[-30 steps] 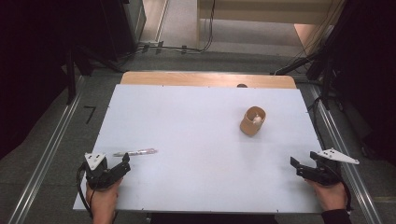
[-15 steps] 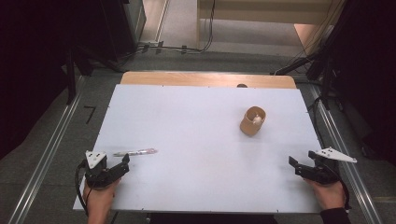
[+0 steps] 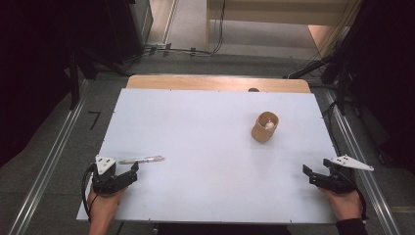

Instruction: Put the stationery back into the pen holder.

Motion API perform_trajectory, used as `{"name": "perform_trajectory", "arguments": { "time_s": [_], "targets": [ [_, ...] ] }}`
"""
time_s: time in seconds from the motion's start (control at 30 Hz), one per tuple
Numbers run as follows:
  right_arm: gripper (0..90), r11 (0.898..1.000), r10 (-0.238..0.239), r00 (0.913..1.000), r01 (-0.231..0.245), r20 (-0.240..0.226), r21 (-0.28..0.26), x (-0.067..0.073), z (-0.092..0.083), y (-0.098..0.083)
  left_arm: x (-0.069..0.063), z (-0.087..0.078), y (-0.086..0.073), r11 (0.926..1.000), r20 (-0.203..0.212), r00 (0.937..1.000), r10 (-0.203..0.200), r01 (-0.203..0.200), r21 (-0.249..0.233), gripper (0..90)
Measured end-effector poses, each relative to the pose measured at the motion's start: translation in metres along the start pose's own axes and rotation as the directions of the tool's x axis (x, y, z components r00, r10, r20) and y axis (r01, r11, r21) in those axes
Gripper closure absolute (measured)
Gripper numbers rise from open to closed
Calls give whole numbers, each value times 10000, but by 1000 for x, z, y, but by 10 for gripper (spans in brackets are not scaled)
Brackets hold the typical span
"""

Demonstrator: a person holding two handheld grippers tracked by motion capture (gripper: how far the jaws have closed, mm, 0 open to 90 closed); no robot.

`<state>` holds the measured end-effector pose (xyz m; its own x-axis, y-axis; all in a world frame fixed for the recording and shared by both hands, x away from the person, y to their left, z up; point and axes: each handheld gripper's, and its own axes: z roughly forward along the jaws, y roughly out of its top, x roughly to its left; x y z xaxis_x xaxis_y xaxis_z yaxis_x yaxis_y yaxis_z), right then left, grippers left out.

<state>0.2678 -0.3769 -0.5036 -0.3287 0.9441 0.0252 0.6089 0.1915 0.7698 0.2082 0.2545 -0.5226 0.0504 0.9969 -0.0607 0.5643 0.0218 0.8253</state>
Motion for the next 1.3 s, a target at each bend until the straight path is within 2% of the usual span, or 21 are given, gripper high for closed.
{"name": "perform_trajectory", "arguments": {
  "time_s": [0.23,0.3,0.43,0.6,0.83,0.93,1.0,1.1,1.3],
  "targets": [
    [144,10000,-17,10000,17,11,5,0,0,0,5,4,-1,9996,376,9989,276,-278,63,204],
    [144,10000,-9,10000,9,12,-8,0,0,0,6,4,-1,9983,517,9970,570,-576,90,204],
    [145,10000,-26,10000,26,15,-2,0,0,0,9,5,0,9969,834,9934,786,-785,-47,210],
    [145,10000,-38,10000,38,37,32,1,1,0,12,7,1,9960,1146,9896,869,-884,83,219],
    [145,10000,-25,10000,24,44,57,1,1,0,18,11,5,9918,1221,9847,1247,-1274,140,236],
    [145,10000,-15,10000,14,74,95,1,2,0,23,13,8,9877,1375,9791,1499,-1544,230,249],
    [145,10000,-12,10000,11,66,79,1,2,0,26,14,8,9840,1649,9716,1698,-1763,259,269],
    [145,9999,25,10000,-26,61,101,1,2,0,32,15,10,9814,1920,9640,1837,-1910,197,276],
    [145,9999,16,10000,-17,75,135,2,3,1,38,19,13,9748,2598,9424,2109,-2225,159,323]
  ]
}}
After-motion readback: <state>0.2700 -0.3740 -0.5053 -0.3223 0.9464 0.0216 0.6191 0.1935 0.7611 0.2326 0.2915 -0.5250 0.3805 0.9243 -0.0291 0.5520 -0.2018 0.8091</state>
